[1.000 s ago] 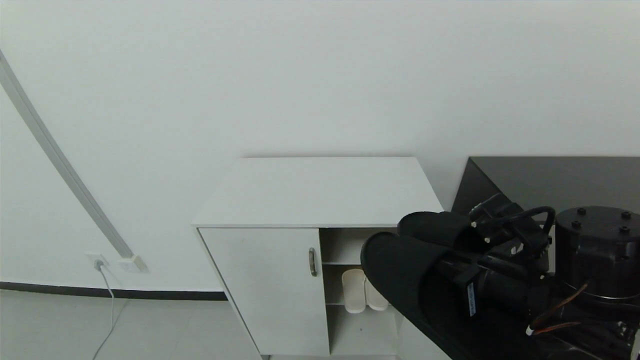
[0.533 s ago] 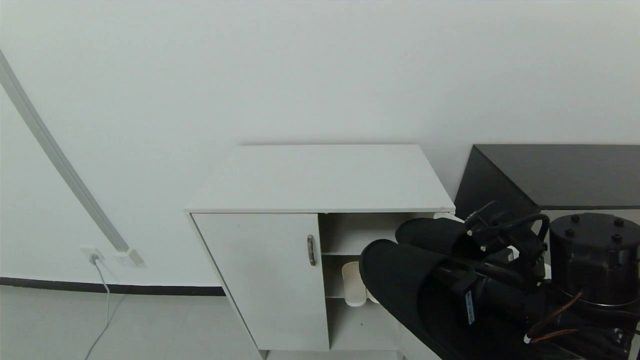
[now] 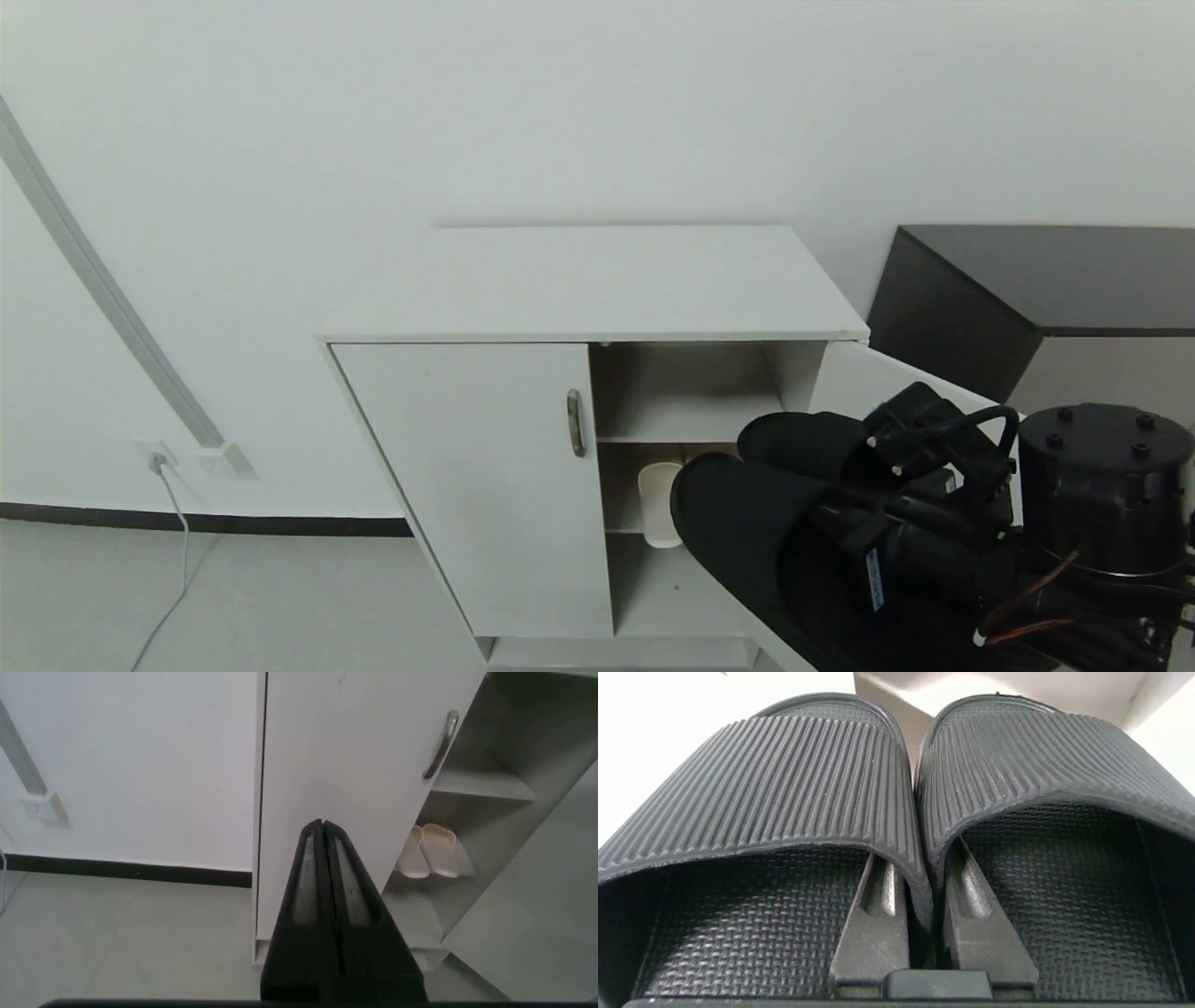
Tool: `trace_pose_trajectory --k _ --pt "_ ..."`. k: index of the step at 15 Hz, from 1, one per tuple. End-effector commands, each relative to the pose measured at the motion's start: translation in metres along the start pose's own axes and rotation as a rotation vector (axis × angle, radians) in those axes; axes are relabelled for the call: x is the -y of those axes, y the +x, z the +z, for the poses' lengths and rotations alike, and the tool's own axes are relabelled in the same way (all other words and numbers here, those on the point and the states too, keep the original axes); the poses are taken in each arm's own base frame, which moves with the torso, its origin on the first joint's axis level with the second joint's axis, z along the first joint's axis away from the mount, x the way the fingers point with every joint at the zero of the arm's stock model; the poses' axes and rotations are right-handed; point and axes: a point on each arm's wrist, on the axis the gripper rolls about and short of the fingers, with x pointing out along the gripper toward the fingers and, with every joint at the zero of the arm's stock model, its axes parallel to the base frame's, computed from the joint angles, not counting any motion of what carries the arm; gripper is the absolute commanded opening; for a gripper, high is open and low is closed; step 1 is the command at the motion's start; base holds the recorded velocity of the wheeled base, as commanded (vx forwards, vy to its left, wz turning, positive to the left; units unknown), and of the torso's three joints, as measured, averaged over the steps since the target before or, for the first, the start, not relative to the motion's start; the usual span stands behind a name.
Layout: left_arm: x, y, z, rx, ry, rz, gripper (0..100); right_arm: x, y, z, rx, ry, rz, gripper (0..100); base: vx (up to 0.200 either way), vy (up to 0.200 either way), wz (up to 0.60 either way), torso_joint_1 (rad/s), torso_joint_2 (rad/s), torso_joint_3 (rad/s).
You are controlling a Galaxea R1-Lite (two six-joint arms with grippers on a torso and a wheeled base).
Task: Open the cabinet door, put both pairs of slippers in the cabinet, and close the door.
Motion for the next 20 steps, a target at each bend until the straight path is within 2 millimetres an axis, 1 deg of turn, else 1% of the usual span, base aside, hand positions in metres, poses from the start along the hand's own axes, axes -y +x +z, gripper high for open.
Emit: trace_pose_trajectory --k 1,6,12,16,20 --pt "0.0000 0.0000 0.0000 0.000 0.000 0.001 0 -0.0003 0.0015 -0.0010 -0.003 0.000 0.000 0 0.000 0.000 0.00 -0.203 0.52 0.310" --pt "0.0000 0.0000 0.0000 0.000 0.000 0.001 0 -0.0013 0.0010 -0.0017 0.002 -0.002 0.005 0 0.000 0.000 0.00 -0.180 0.50 0.319" --pt "0.0000 0.0000 0.0000 0.000 0.000 0.001 0 -0.0018 0.0019 -0.0029 -0.004 -0.004 0.005 0 0.000 0.000 0.00 -0.138 0.48 0.329" --pt "0.0000 0.0000 0.0000 0.000 -0.002 0.001 0 -0.0018 0.0015 -0.0043 -0.007 -0.004 0.006 0 0.000 0.000 0.00 -0.096 0.45 0.354" --pt "0.0000 0.0000 0.0000 0.000 -0.002 0.001 0 -0.0040 0.0036 -0.0061 -0.016 -0.007 0.013 0 0.000 0.000 0.00 -0.036 0.44 0.394"
